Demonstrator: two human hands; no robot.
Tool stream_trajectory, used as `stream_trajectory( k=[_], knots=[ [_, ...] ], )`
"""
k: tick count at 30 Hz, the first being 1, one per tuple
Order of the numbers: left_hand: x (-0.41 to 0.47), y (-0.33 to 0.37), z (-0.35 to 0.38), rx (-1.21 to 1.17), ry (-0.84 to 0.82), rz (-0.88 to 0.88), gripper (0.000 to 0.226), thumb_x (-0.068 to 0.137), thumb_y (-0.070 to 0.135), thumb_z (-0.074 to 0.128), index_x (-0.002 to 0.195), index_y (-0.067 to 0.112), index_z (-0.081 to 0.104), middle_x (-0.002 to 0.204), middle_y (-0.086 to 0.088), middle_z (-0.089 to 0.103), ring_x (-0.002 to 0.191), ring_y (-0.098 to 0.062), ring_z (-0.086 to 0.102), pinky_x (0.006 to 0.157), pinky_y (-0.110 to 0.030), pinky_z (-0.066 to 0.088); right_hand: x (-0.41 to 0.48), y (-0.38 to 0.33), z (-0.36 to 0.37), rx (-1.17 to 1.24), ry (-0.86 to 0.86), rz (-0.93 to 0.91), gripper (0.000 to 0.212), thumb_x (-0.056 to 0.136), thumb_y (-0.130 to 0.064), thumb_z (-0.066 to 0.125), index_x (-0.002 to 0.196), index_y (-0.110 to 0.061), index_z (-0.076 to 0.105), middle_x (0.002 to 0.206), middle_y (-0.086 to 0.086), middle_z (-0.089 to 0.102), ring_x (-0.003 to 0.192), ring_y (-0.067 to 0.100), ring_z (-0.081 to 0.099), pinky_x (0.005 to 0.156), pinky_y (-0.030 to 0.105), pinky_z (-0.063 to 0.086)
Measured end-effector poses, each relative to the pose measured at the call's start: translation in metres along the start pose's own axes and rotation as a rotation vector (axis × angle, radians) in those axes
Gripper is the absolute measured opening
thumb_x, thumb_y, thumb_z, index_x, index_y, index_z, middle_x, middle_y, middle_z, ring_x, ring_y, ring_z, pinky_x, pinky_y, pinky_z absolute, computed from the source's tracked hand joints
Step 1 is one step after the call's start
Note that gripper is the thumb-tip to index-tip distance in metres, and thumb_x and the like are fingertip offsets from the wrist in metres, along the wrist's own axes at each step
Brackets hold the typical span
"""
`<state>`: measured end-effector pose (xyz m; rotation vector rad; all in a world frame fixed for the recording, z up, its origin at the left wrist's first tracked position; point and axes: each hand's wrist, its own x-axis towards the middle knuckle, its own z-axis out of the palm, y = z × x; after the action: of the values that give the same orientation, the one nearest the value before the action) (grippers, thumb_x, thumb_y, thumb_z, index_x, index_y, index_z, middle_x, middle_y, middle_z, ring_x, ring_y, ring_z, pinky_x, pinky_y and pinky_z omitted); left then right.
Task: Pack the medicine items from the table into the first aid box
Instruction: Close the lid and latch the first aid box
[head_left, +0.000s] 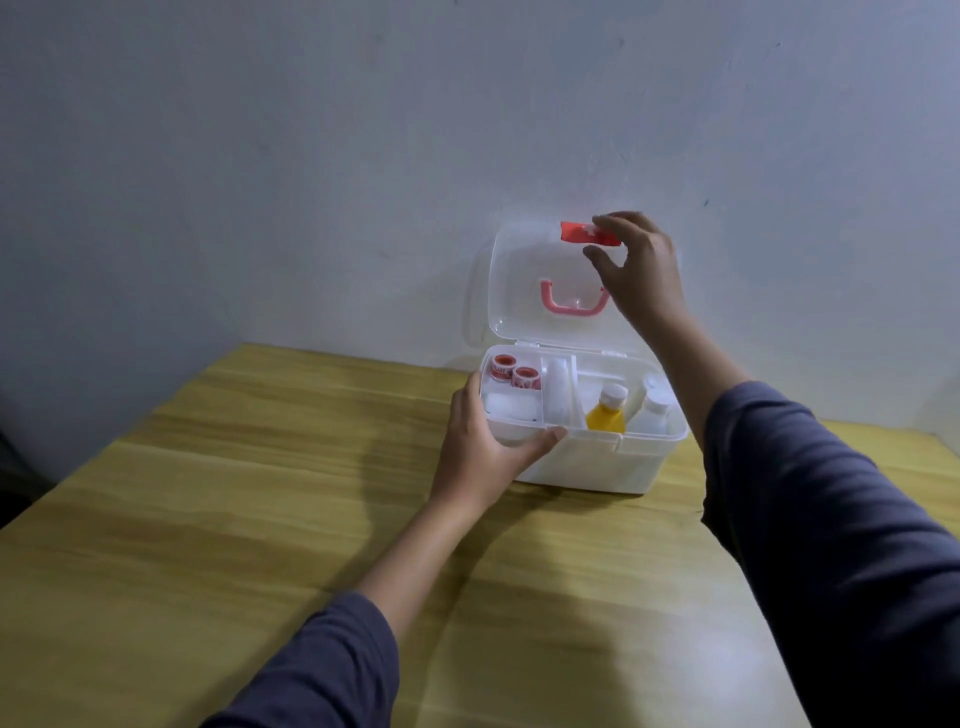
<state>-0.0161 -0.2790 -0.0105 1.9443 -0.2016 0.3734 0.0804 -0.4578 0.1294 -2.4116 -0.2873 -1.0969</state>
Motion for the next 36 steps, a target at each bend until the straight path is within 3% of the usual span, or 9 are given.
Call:
stream_trajectory(
  k=[11,18,23,27,32,36],
  knots=[
    [0.002,-0.004,0.002,-0.005,-0.001,-0.004,0.105,0.062,0.056,0.081,0.147,0.021,0.031,0.135,0.003,0.043,0.122,-0.009,0.045,0.092,-0.022,0.042,0.009,0.001,-0.007,0.036,0.058,-0.067,0.027,0.088,-0.021,0.058,0.109,-0.007,0.069,0.107,0.014,0.071,0.099,0.030,0.064,0.084,0.044,0.052],
    [0.007,-0.002,0.005,-0.094,-0.004,-0.034,0.104,0.054,0.057,0.083,0.142,0.026,0.038,0.136,0.005,0.048,0.124,-0.011,0.048,0.095,-0.027,0.045,-0.033,-0.018,-0.041,0.106,0.079,-0.161,0.023,0.089,-0.016,0.056,0.105,-0.005,0.069,0.098,0.014,0.072,0.090,0.028,0.064,0.082,0.037,0.051],
    [0.009,-0.002,0.004,-0.164,-0.040,-0.016,0.099,0.061,0.044,0.087,0.144,0.023,0.037,0.141,0.004,0.048,0.127,-0.012,0.045,0.094,-0.024,0.038,-0.086,-0.021,-0.053,0.170,0.019,-0.189,0.020,0.088,-0.014,0.059,0.102,-0.004,0.069,0.091,0.014,0.071,0.083,0.029,0.064,0.078,0.041,0.053],
    [0.011,-0.003,0.006,-0.167,-0.028,-0.023,0.098,0.057,0.047,0.087,0.141,0.026,0.041,0.139,0.006,0.052,0.128,-0.013,0.047,0.100,-0.029,0.044,-0.131,-0.016,-0.051,0.178,-0.059,-0.213,0.018,0.086,-0.012,0.062,0.100,-0.003,0.069,0.089,0.013,0.071,0.083,0.028,0.063,0.076,0.037,0.051],
    [-0.001,-0.004,0.008,-0.298,0.014,0.008,0.075,0.064,0.029,0.089,0.126,0.028,0.048,0.117,0.017,0.059,0.109,0.005,0.055,0.086,-0.011,0.046,-0.164,-0.008,-0.042,0.199,-0.114,-0.215,0.019,0.084,-0.013,0.065,0.099,-0.005,0.072,0.090,0.012,0.070,0.085,0.026,0.063,0.078,0.031,0.049],
    [-0.004,-0.002,0.007,-0.326,0.015,0.056,0.076,0.059,0.042,0.087,0.124,0.035,0.048,0.121,0.018,0.059,0.116,0.004,0.054,0.097,-0.018,0.045,-0.175,-0.007,-0.036,0.227,-0.094,-0.183,0.018,0.082,-0.011,0.066,0.099,-0.005,0.072,0.090,0.012,0.069,0.085,0.027,0.062,0.077,0.027,0.047]
  ],
)
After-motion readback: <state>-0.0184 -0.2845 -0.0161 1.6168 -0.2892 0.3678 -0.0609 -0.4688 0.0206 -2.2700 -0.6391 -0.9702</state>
